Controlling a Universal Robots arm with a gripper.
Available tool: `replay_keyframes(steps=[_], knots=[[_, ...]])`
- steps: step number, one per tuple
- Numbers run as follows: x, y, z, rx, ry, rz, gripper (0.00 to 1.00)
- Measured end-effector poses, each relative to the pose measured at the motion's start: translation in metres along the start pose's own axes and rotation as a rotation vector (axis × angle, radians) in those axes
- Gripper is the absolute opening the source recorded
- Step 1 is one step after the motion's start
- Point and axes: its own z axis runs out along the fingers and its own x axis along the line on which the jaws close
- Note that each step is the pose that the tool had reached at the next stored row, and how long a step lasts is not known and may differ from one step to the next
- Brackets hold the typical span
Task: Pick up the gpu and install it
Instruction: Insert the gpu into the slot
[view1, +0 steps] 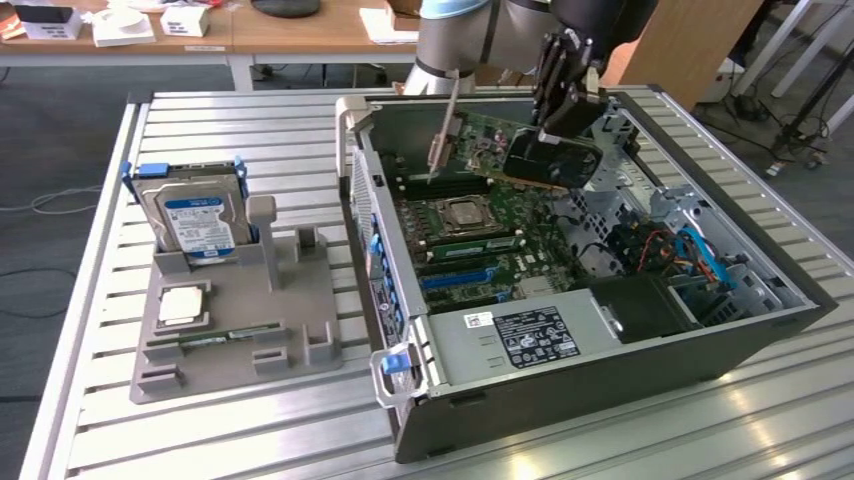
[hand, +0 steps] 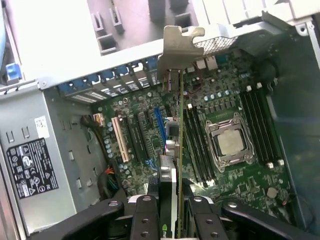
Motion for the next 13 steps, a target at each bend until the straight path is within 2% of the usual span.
replay_keyframes(steps=[13], knots=[[-0.0001, -0.0002, 0.0029, 0.0078, 0.0171, -0.236, 0.27]])
